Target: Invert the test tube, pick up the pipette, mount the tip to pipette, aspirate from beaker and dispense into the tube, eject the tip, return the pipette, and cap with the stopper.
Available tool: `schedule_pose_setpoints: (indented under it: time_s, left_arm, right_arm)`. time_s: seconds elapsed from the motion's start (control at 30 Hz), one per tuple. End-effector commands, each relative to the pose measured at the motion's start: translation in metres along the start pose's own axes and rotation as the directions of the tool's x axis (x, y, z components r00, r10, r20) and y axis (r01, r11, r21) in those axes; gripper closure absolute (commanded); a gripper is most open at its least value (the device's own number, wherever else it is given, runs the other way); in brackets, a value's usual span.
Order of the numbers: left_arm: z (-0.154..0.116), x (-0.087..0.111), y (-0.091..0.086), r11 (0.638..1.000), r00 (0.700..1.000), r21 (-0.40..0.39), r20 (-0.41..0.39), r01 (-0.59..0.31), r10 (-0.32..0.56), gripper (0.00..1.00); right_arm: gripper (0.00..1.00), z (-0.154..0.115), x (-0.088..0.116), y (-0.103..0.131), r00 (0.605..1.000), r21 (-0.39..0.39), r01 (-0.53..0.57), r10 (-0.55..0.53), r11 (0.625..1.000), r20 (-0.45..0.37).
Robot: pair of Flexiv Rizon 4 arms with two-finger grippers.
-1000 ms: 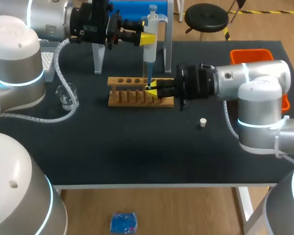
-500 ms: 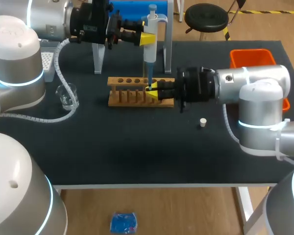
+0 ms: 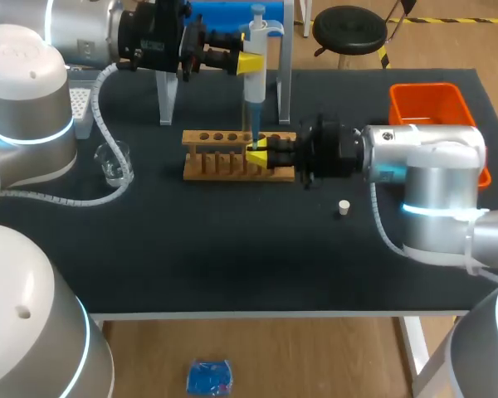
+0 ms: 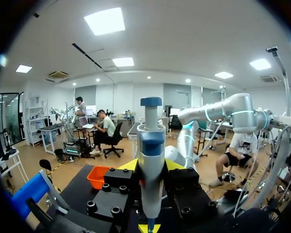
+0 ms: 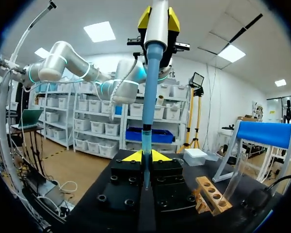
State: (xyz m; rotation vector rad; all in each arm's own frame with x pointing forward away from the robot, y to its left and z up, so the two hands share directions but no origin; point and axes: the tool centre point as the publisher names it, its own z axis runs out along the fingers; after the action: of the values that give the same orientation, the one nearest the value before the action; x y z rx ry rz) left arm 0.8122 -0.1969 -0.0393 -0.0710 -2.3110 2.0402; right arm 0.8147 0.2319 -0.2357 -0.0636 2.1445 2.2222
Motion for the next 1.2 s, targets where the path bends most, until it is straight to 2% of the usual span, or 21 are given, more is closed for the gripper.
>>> schedule_pose_setpoints:
  time_s: [0.03,0.5,1.2]
  left_arm:
    - [0.001,0.001,0.004,1.000,1.000,0.001,0.004,0.000,0.000,1.00]
    - [0.001,0.001,0.004,1.000,1.000,0.001,0.004,0.000,0.000,1.00]
    - [0.001,0.001,0.004,1.000,1.000,0.001,0.004,0.000,0.000,1.00]
  right_arm:
    - [1.00,0.002,-0.002,0.004,1.000,-0.009,-0.004,0.004,1.000,0.002]
    - [1.00,0.004,-0.008,0.004,1.000,-0.017,0.020,-0.019,1.000,0.022]
    - [1.00,-0.003,-0.011,0.024,0.999,-0.006,0.004,-0.004,1.000,0.034]
